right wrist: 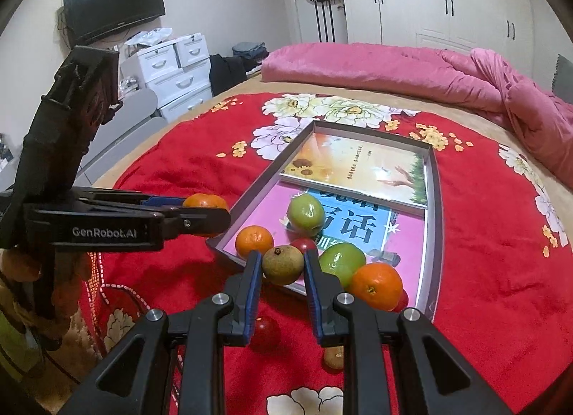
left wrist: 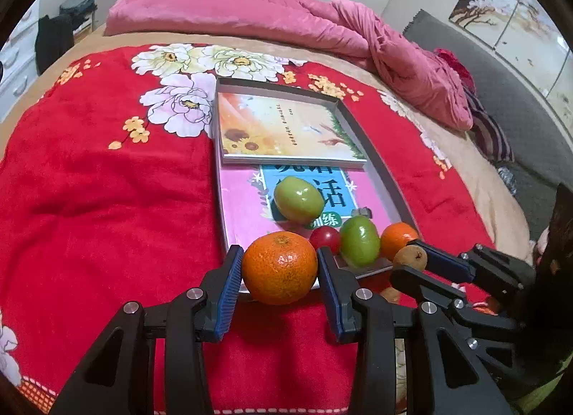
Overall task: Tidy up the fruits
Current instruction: 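Lift and carry the kiwifruit and mandarin over the grey tray with both tools, then lower the kiwifruit into the tray and open the right tool while the left holds the mandarin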
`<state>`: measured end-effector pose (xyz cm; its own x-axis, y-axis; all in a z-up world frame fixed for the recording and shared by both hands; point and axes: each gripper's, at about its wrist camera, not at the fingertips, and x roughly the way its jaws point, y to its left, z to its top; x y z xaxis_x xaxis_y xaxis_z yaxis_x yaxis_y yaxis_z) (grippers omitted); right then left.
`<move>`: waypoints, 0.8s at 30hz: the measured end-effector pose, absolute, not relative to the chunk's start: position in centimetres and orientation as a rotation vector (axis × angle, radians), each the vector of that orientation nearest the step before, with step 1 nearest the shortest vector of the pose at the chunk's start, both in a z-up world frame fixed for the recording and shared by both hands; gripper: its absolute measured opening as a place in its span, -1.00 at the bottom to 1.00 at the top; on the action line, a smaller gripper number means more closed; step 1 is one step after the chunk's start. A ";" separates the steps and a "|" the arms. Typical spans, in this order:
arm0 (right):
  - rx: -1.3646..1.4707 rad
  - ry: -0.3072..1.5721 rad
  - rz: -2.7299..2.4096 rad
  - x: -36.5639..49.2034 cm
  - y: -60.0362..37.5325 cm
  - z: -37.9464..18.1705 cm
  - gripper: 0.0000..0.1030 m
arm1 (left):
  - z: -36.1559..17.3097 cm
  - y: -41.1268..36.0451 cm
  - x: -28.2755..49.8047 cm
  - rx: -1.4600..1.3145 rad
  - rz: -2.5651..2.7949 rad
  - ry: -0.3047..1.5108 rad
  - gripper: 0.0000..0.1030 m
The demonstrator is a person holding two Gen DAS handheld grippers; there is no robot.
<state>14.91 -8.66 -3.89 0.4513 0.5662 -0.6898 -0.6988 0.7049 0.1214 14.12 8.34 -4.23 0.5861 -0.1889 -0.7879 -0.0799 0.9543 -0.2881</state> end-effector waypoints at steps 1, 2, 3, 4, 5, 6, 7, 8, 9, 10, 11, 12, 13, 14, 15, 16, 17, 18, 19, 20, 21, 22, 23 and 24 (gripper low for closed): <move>-0.194 0.776 0.787 15.0 -8.6 -4.0 -0.54 | -4.5 8.2 14.3 -0.300 -0.063 0.953 -0.17; -0.198 0.778 0.788 15.1 -8.4 -4.1 -0.54 | -4.7 8.2 14.4 -0.298 -0.062 0.955 -0.17; -0.202 0.780 0.786 15.2 -8.3 -4.3 -0.54 | -4.9 8.2 14.4 -0.299 -0.061 0.958 -0.17; -0.203 0.781 0.786 15.3 -8.2 -4.4 -0.54 | -5.1 8.1 14.5 -0.299 -0.062 0.962 -0.17; -0.204 0.781 0.787 15.5 -8.0 -4.5 -0.54 | -5.2 8.1 14.6 -0.295 -0.059 0.962 -0.17; -0.206 0.781 0.786 15.6 -7.9 -4.5 -0.54 | -5.2 8.1 14.6 -0.289 -0.055 0.962 -0.17; -0.208 0.782 0.786 15.6 -7.8 -4.6 -0.54 | -5.3 8.1 14.7 -0.283 -0.051 0.963 -0.17; -0.210 0.781 0.787 15.7 -7.7 -4.6 -0.54 | -5.4 8.2 14.7 -0.283 -0.051 0.964 -0.17; -0.212 0.780 0.786 15.8 -7.6 -4.7 -0.54 | -5.5 8.2 14.7 -0.286 -0.050 0.966 -0.17; -0.214 0.780 0.786 15.9 -7.5 -4.7 -0.54 | -5.5 8.3 14.7 -0.287 -0.049 0.967 -0.17; -0.216 0.780 0.786 15.9 -7.4 -4.8 -0.54 | -5.6 8.4 14.7 -0.287 -0.046 0.969 -0.17; -0.216 0.780 0.785 16.0 -7.3 -4.8 -0.54 | -5.7 8.4 14.7 -0.288 -0.043 0.970 -0.17; -0.216 0.780 0.785 16.0 -7.3 -4.8 -0.54 | -5.8 8.4 14.7 -0.288 -0.041 0.972 -0.17; -0.216 0.782 0.787 16.1 -7.2 -4.9 -0.54 | -5.8 8.5 14.7 -0.289 -0.039 0.973 -0.17; -0.220 0.784 0.786 16.1 -7.2 -4.9 -0.54 | -5.9 8.6 14.7 -0.289 -0.037 0.974 -0.17; -0.221 0.785 0.784 16.2 -7.1 -4.9 -0.54 | -6.0 8.6 14.7 -0.289 -0.034 0.974 -0.17; -0.220 0.788 0.782 16.3 -7.1 -5.0 -0.54 | -6.0 8.7 14.7 -0.287 -0.032 0.973 -0.17; -0.219 0.789 0.778 16.4 -7.0 -5.1 -0.54 | -6.0 8.7 14.8 -0.284 -0.031 0.973 -0.17; -0.216 0.789 0.776 16.5 -7.0 -5.1 -0.54 | -6.1 8.7 14.8 -0.281 -0.028 0.972 -0.17; -0.214 0.790 0.776 16.6 -7.0 -5.1 -0.54 | -6.1 8.7 14.8 -0.280 -0.028 0.971 -0.17; -0.215 0.787 0.772 16.6 -7.0 -5.0 -0.54 | -6.1 8.7 14.8 -0.282 -0.029 0.971 -0.17; -0.213 0.785 0.770 16.7 -7.0 -5.0 -0.54 | -6.1 8.7 14.8 -0.282 -0.029 0.970 -0.17; -0.209 0.784 0.769 16.8 -7.0 -4.9 -0.54 | -6.1 8.7 14.8 -0.279 -0.029 0.969 -0.17; -0.205 0.784 0.767 16.9 -7.0 -4.8 -0.54 | -6.1 8.6 14.8 -0.275 -0.029 0.969 -0.17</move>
<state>16.94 -7.02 -4.83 0.4589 0.5448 -0.7018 -0.6897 0.7164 0.1052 14.76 8.62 -6.11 0.5687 -0.1463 -0.8094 -0.0984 0.9649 -0.2435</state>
